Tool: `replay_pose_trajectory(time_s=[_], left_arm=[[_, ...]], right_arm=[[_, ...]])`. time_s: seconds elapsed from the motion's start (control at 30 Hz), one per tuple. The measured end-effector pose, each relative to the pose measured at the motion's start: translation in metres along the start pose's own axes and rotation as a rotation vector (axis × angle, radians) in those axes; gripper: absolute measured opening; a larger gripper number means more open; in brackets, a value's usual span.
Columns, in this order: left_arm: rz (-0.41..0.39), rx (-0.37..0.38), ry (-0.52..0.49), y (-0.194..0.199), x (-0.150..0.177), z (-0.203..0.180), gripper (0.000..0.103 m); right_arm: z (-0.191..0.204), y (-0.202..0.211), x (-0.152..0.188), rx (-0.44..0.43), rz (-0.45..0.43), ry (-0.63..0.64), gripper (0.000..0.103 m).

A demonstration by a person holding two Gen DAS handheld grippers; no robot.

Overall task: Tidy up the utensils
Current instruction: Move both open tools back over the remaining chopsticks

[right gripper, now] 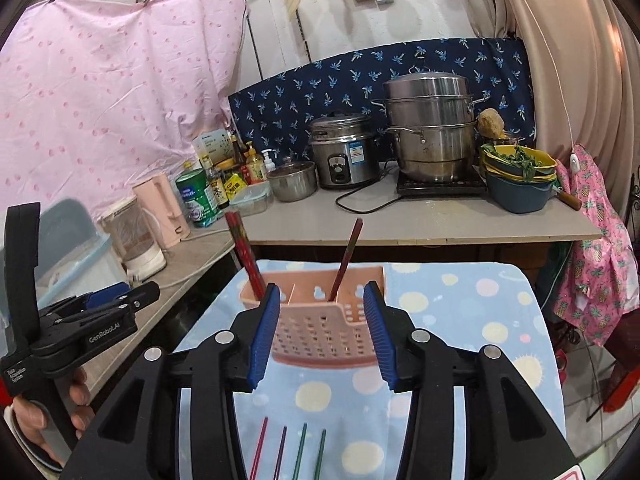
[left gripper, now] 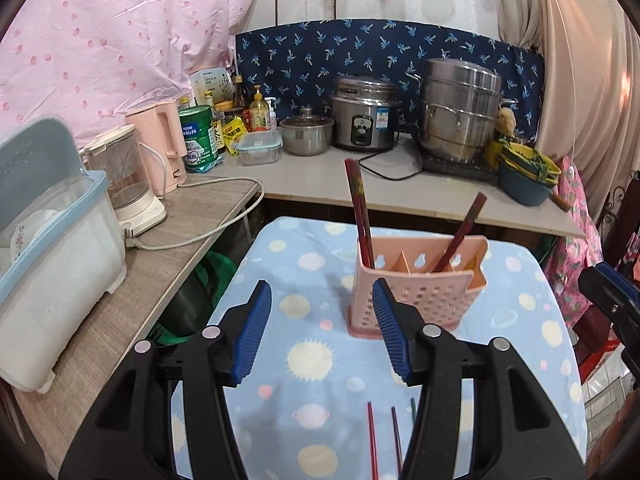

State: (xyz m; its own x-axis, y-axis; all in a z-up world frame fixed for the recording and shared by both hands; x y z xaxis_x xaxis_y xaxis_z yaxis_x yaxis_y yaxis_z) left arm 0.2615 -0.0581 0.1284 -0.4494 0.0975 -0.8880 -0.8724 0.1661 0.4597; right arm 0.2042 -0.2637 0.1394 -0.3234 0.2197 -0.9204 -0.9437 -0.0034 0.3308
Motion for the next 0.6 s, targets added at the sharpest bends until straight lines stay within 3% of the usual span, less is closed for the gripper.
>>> replay_pose_trajectory(time_s=[0.6], left_arm=[[0.1, 0.0, -0.001, 0.046, 0.102, 0.012, 0.057]], right_arm=[[0.004, 0.063, 0.12, 0.046, 0.149, 0.031, 0.046]])
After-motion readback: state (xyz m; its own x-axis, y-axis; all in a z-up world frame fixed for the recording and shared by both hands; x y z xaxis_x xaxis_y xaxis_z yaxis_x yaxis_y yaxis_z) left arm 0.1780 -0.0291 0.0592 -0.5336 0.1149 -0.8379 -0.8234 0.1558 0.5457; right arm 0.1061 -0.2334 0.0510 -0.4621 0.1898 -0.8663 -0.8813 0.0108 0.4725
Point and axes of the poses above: each gripper's, at about its wrist camera, not at the fingertips, and y roughly against the way its jaws point, z to its left, x to its underside, the point moved 3 cm from there along -y, roughly the way its jaws point, and after that the axes turned 8 degrees about -z, right-handed, at the moved point
